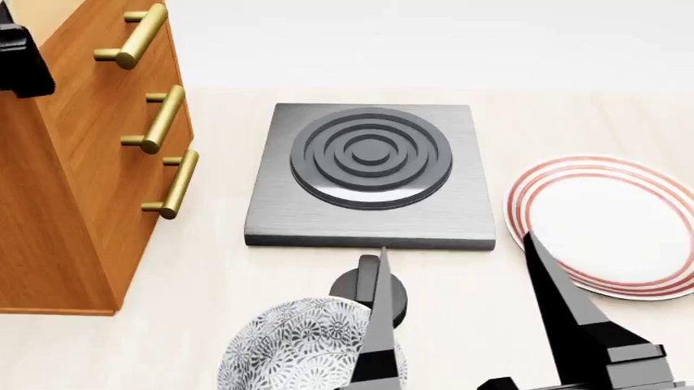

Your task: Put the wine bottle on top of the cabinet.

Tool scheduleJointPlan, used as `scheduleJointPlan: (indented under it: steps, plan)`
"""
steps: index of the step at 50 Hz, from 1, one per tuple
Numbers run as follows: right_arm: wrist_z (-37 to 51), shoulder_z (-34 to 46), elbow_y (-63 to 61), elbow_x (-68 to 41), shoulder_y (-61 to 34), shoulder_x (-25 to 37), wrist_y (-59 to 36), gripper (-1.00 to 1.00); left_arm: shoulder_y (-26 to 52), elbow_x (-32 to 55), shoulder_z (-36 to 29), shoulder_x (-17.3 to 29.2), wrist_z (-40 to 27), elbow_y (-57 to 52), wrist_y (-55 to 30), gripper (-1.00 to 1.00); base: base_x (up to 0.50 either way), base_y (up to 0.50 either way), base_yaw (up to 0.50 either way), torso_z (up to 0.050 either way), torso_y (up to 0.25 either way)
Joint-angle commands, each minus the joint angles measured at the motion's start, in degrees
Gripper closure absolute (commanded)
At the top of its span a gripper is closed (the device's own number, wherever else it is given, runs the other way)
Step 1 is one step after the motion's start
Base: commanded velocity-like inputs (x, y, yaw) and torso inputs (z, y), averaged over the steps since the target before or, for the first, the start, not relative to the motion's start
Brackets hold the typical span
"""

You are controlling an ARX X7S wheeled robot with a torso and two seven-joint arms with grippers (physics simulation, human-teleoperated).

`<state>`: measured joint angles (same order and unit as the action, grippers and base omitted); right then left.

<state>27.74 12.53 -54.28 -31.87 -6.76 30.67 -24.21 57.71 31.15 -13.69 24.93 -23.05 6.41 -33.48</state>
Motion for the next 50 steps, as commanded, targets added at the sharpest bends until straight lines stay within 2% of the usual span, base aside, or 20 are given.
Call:
scheduleJointPlan:
  steps: [1, 7, 10, 17, 22, 25, 38, 50]
  plan:
    - [0.44, 1.03, -0.25, 0.06, -0.50, 0.25, -0.18, -1.00, -12.08, 3.56, 2.40, 4.48, -4.54, -24.37, -0.91, -1.00, 0.00, 0.00, 0.00, 0.000, 0.000]
    - [0.63, 1.59, -0.34, 0.16, -0.73, 0.35, -0.13, -1.00, -17.59, 3.92, 2.61, 7.42, -7.65, -36.15, -2.54, -1.00, 0.00, 0.00, 0.00, 0.000, 0.000]
    - [0.63, 1.95, -0.14, 0.36, -0.83, 0.31, 0.03, -1.00, -19.30, 0.20, -0.66, 10.13, -9.01, -40.59, -4.27, -1.00, 0.00, 0.00, 0.00, 0.000, 0.000]
    - [1.28, 2.55, -0.72, 0.74, -1.06, 0.75, -0.47, -1.00, -29.38, 1.78, 0.62, 11.35, -12.92, -53.23, -3.14, -1.00, 0.00, 0.00, 0.00, 0.000, 0.000]
    - [1.64, 2.40, -0.77, 0.56, -0.84, 1.01, -0.28, -1.00, -34.83, -1.92, -2.79, 10.87, -12.08, -53.54, 1.00, -1.00, 0.00, 0.00, 0.00, 0.000, 0.000]
    - [1.67, 2.71, -0.74, 0.74, -1.04, 0.98, -0.28, -1.00, -39.50, -4.53, -3.97, 9.16, -11.46, -51.59, 7.30, -1.00, 0.00, 0.00, 0.00, 0.000, 0.000]
    - [1.78, 3.72, -0.33, 0.87, -1.66, 1.12, 0.05, -1.00, -41.63, -8.96, -11.79, 6.73, -10.58, -52.78, 8.74, -1.00, 0.00, 0.00, 0.00, 0.000, 0.000]
    - [1.99, 5.45, -0.19, 1.34, -2.78, 0.90, -0.34, -1.00, -41.41, -9.38, -14.10, 5.70, -9.58, -51.73, 9.10, -1.00, 0.00, 0.00, 0.00, 0.000, 0.000]
